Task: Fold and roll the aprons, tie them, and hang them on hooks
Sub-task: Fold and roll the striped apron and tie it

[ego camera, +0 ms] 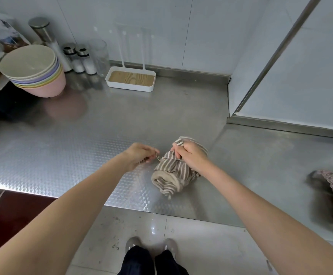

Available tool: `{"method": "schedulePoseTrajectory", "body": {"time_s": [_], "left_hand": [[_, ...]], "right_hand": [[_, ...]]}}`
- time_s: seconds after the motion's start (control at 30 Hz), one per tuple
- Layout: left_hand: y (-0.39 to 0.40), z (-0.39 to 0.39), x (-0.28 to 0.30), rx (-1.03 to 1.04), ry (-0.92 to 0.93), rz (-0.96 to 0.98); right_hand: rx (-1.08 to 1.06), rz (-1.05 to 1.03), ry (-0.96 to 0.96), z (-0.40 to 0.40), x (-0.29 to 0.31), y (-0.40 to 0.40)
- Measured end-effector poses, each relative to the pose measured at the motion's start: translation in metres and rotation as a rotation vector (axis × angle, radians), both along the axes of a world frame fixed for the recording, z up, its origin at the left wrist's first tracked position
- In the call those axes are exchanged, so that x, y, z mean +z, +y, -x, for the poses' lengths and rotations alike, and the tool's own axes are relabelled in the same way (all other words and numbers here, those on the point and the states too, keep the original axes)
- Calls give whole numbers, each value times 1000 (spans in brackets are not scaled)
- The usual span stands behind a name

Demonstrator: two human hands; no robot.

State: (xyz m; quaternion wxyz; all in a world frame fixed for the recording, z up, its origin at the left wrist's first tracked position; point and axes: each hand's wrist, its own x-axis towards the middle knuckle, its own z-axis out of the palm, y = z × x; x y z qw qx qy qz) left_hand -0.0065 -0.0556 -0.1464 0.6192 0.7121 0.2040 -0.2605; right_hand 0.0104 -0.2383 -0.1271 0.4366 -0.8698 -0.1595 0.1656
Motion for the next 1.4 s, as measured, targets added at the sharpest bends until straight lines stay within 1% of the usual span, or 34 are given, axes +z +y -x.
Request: {"method": "schedulePoseTrajectory", "body": {"time_s": [0.07, 0.13, 0.2, 0.23, 0.3, 0.33, 0.4, 0.43, 0.47, 0.53, 0.57, 0.6, 0.67, 0.7, 0.73, 0.77, 0.8, 0.87, 0.93, 1.0, 1.03, 1.07, 1.13, 1.17, 1.2, 1.23, 1.3, 1.33, 1.37, 1.4], "left_hand": [[10, -12, 2, 97, -50, -77], [27, -25, 14, 135, -95, -168], [35, -35, 33, 27, -70, -255], [33, -37, 40, -60, -38, -285], [20, -33, 48, -197, 62, -254], [10, -30, 49, -233, 99, -218], [-3, -25, 46, -260, 136, -166], [-7, -24, 46, -253, 131, -135], [-8, -24, 47, -219, 120, -87], [-8, -24, 45, -109, 97, -27], [-6, -22, 43, -69, 102, -57], [-4, -19, 42, -57, 131, -149], [1, -9, 44, -149, 286, -358], [3, -4, 47, -224, 389, -401], [4, 0, 48, -280, 484, -372], [3, 3, 49, -313, 555, -301], [1, 4, 48, -333, 592, -236], [-2, 4, 42, -271, 584, -161], [-6, 1, 37, -74, 519, -95], [-10, -4, 33, 99, 416, -94], [-12, -5, 31, 141, 364, -109], [-16, -5, 31, 172, 309, -125], [-21, -5, 34, 228, 191, -161], [-22, -5, 33, 239, 139, -171], [-23, -3, 35, 223, 90, -167], [-23, 0, 37, 176, 46, -152], [-23, 7, 39, 33, -9, -159], [-22, 9, 37, -23, -37, -215], [-21, 9, 35, -35, -61, -283], [-18, 8, 31, 6, -72, -354]], "right_hand": [[33, 112, -55, -2, 5, -7], [109, 281, 6, 5, -1, -21], [157, 462, 97, 22, -21, -31], [159, 500, 116, 28, -28, -31], [74, 411, 128, 32, -31, -21], [33, 366, 111, 28, -28, -14], [-37, 301, 131, 14, -19, -1], [-83, 233, 184, 9, -16, 3], [-146, 144, 270, 6, -13, 7], [-308, -79, 548, 6, -10, 10], [-370, -186, 679, 7, -10, 10], [-406, -242, 759, 8, -10, 10], [-458, -296, 818, 9, -13, 8], [-478, -323, 826, 10, -13, 8], [-490, -349, 825, 11, -12, 10], [-498, -368, 818, 13, -12, 11], [-505, -393, 812, 13, -10, 13], [-514, -480, 801, 11, -6, 17], [-529, -643, 810, 6, -3, 16], [-489, -769, 780, 4, 2, 15], [-434, -725, 717, 4, 2, 15], [-345, -588, 616, 7, 2, 15], [-195, -195, 361, 11, -2, 18], [-204, -64, 246, 12, -5, 20], [-257, 0, 166, 10, -7, 23], [-310, 20, 128, 8, -7, 24], [-356, 60, 122, 4, -8, 26], [-357, 93, 128, 4, -7, 26], [-357, 111, 136, 3, -8, 26], [-362, 112, 142, 4, -7, 25]]}}
